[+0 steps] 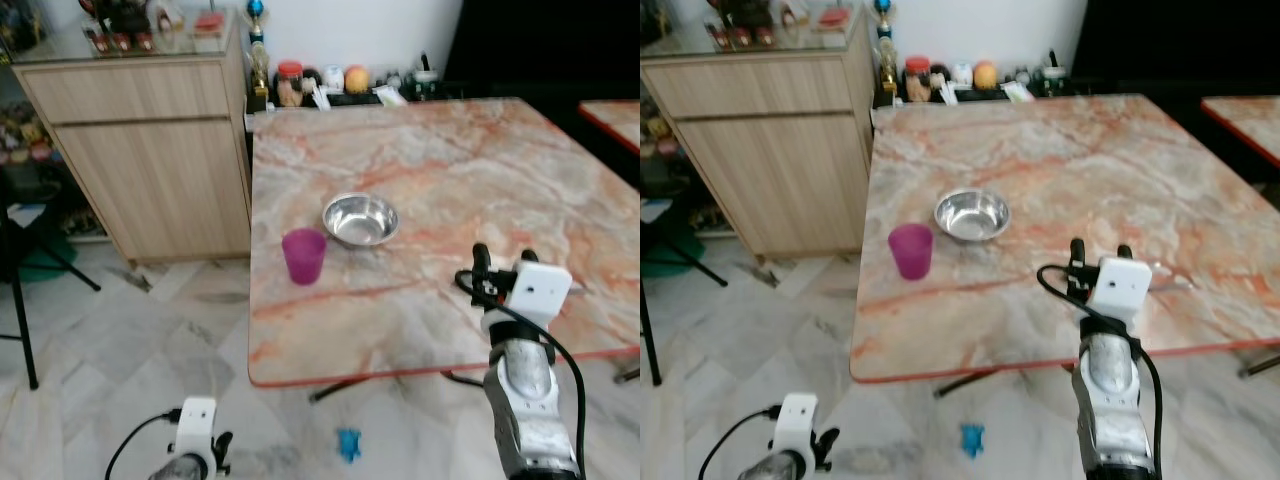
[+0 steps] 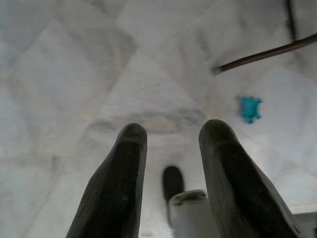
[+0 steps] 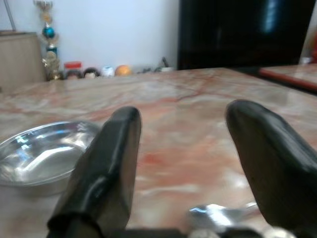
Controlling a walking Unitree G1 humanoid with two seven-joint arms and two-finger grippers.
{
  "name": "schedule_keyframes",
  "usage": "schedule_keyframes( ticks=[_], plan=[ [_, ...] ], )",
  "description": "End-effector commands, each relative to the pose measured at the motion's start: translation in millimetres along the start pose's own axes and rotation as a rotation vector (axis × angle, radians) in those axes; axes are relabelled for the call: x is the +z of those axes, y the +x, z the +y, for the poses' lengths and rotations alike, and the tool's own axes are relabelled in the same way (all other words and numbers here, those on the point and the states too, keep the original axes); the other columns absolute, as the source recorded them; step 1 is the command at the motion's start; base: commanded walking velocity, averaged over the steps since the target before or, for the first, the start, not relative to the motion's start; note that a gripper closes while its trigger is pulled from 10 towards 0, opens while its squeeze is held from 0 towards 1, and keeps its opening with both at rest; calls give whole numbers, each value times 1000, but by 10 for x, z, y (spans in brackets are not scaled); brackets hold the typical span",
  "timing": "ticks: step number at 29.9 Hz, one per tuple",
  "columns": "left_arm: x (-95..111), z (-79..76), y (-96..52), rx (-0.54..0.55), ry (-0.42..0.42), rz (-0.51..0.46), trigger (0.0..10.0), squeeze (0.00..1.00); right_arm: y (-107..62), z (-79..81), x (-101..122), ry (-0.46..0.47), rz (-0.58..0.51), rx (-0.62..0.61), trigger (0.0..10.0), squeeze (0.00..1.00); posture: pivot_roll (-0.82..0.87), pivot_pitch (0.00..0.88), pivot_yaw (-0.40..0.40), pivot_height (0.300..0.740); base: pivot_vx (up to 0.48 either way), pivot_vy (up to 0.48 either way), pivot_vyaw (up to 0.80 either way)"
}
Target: Setting the table
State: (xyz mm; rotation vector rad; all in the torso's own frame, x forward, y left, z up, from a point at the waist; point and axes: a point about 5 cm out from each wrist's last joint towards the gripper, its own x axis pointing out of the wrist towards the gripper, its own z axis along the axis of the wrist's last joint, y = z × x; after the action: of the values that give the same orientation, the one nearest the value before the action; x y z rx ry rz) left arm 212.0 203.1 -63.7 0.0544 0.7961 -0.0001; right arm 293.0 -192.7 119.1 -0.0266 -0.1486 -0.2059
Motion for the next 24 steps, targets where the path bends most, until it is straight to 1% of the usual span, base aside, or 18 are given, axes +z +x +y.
schedule_keyframes(
  ticks=[1, 4, 7, 15, 18, 22, 23, 24],
  plan=[
    [-14, -12, -1, 2, -12, 5, 10000, 0, 8, -26, 14, -6, -4, -3, 10000, 0, 44, 0, -14, 740, 319, 0, 0],
    [-12, -16, 0, 3, -12, 4, 10000, 0, 11, -28, 13, -7, -2, 0, 10000, 0, 43, 0, -15, 740, 304, 0, 0],
    [-13, -21, 1, 3, -11, 6, 10000, 0, 14, -34, 17, -7, -2, 3, 10000, 0, 44, 0, -16, 740, 0, 0, 0],
    [-17, -20, 1, 6, -9, 9, 10000, 0, 29, -54, 40, -10, -8, 0, 10000, 0, 43, 0, -18, 740, 0, 0, 603],
    [-22, -21, -1, 6, -9, 11, 10000, 0, 35, -70, 36, -11, -5, -4, 10000, 0, 42, 0, -17, 740, 0, 0, 0],
    [-25, -25, -1, 5, -8, 12, 10000, 0, 88, -131, 61, 74, 8, -39, 10000, 0, 40, 0, -16, 740, 0, 0, 0],
    [-26, -26, -1, 4, -7, 12, 10000, 0, 120, -147, 82, 117, 12, -51, 10000, 0, 40, 0, -16, 740, 0, 0, 0],
    [-26, -26, -1, 4, -7, 12, 10000, 0, 120, -147, 82, 117, 12, -51, 10000, 0, 40, 0, -16, 740, 0, 0, 0]
  ],
)
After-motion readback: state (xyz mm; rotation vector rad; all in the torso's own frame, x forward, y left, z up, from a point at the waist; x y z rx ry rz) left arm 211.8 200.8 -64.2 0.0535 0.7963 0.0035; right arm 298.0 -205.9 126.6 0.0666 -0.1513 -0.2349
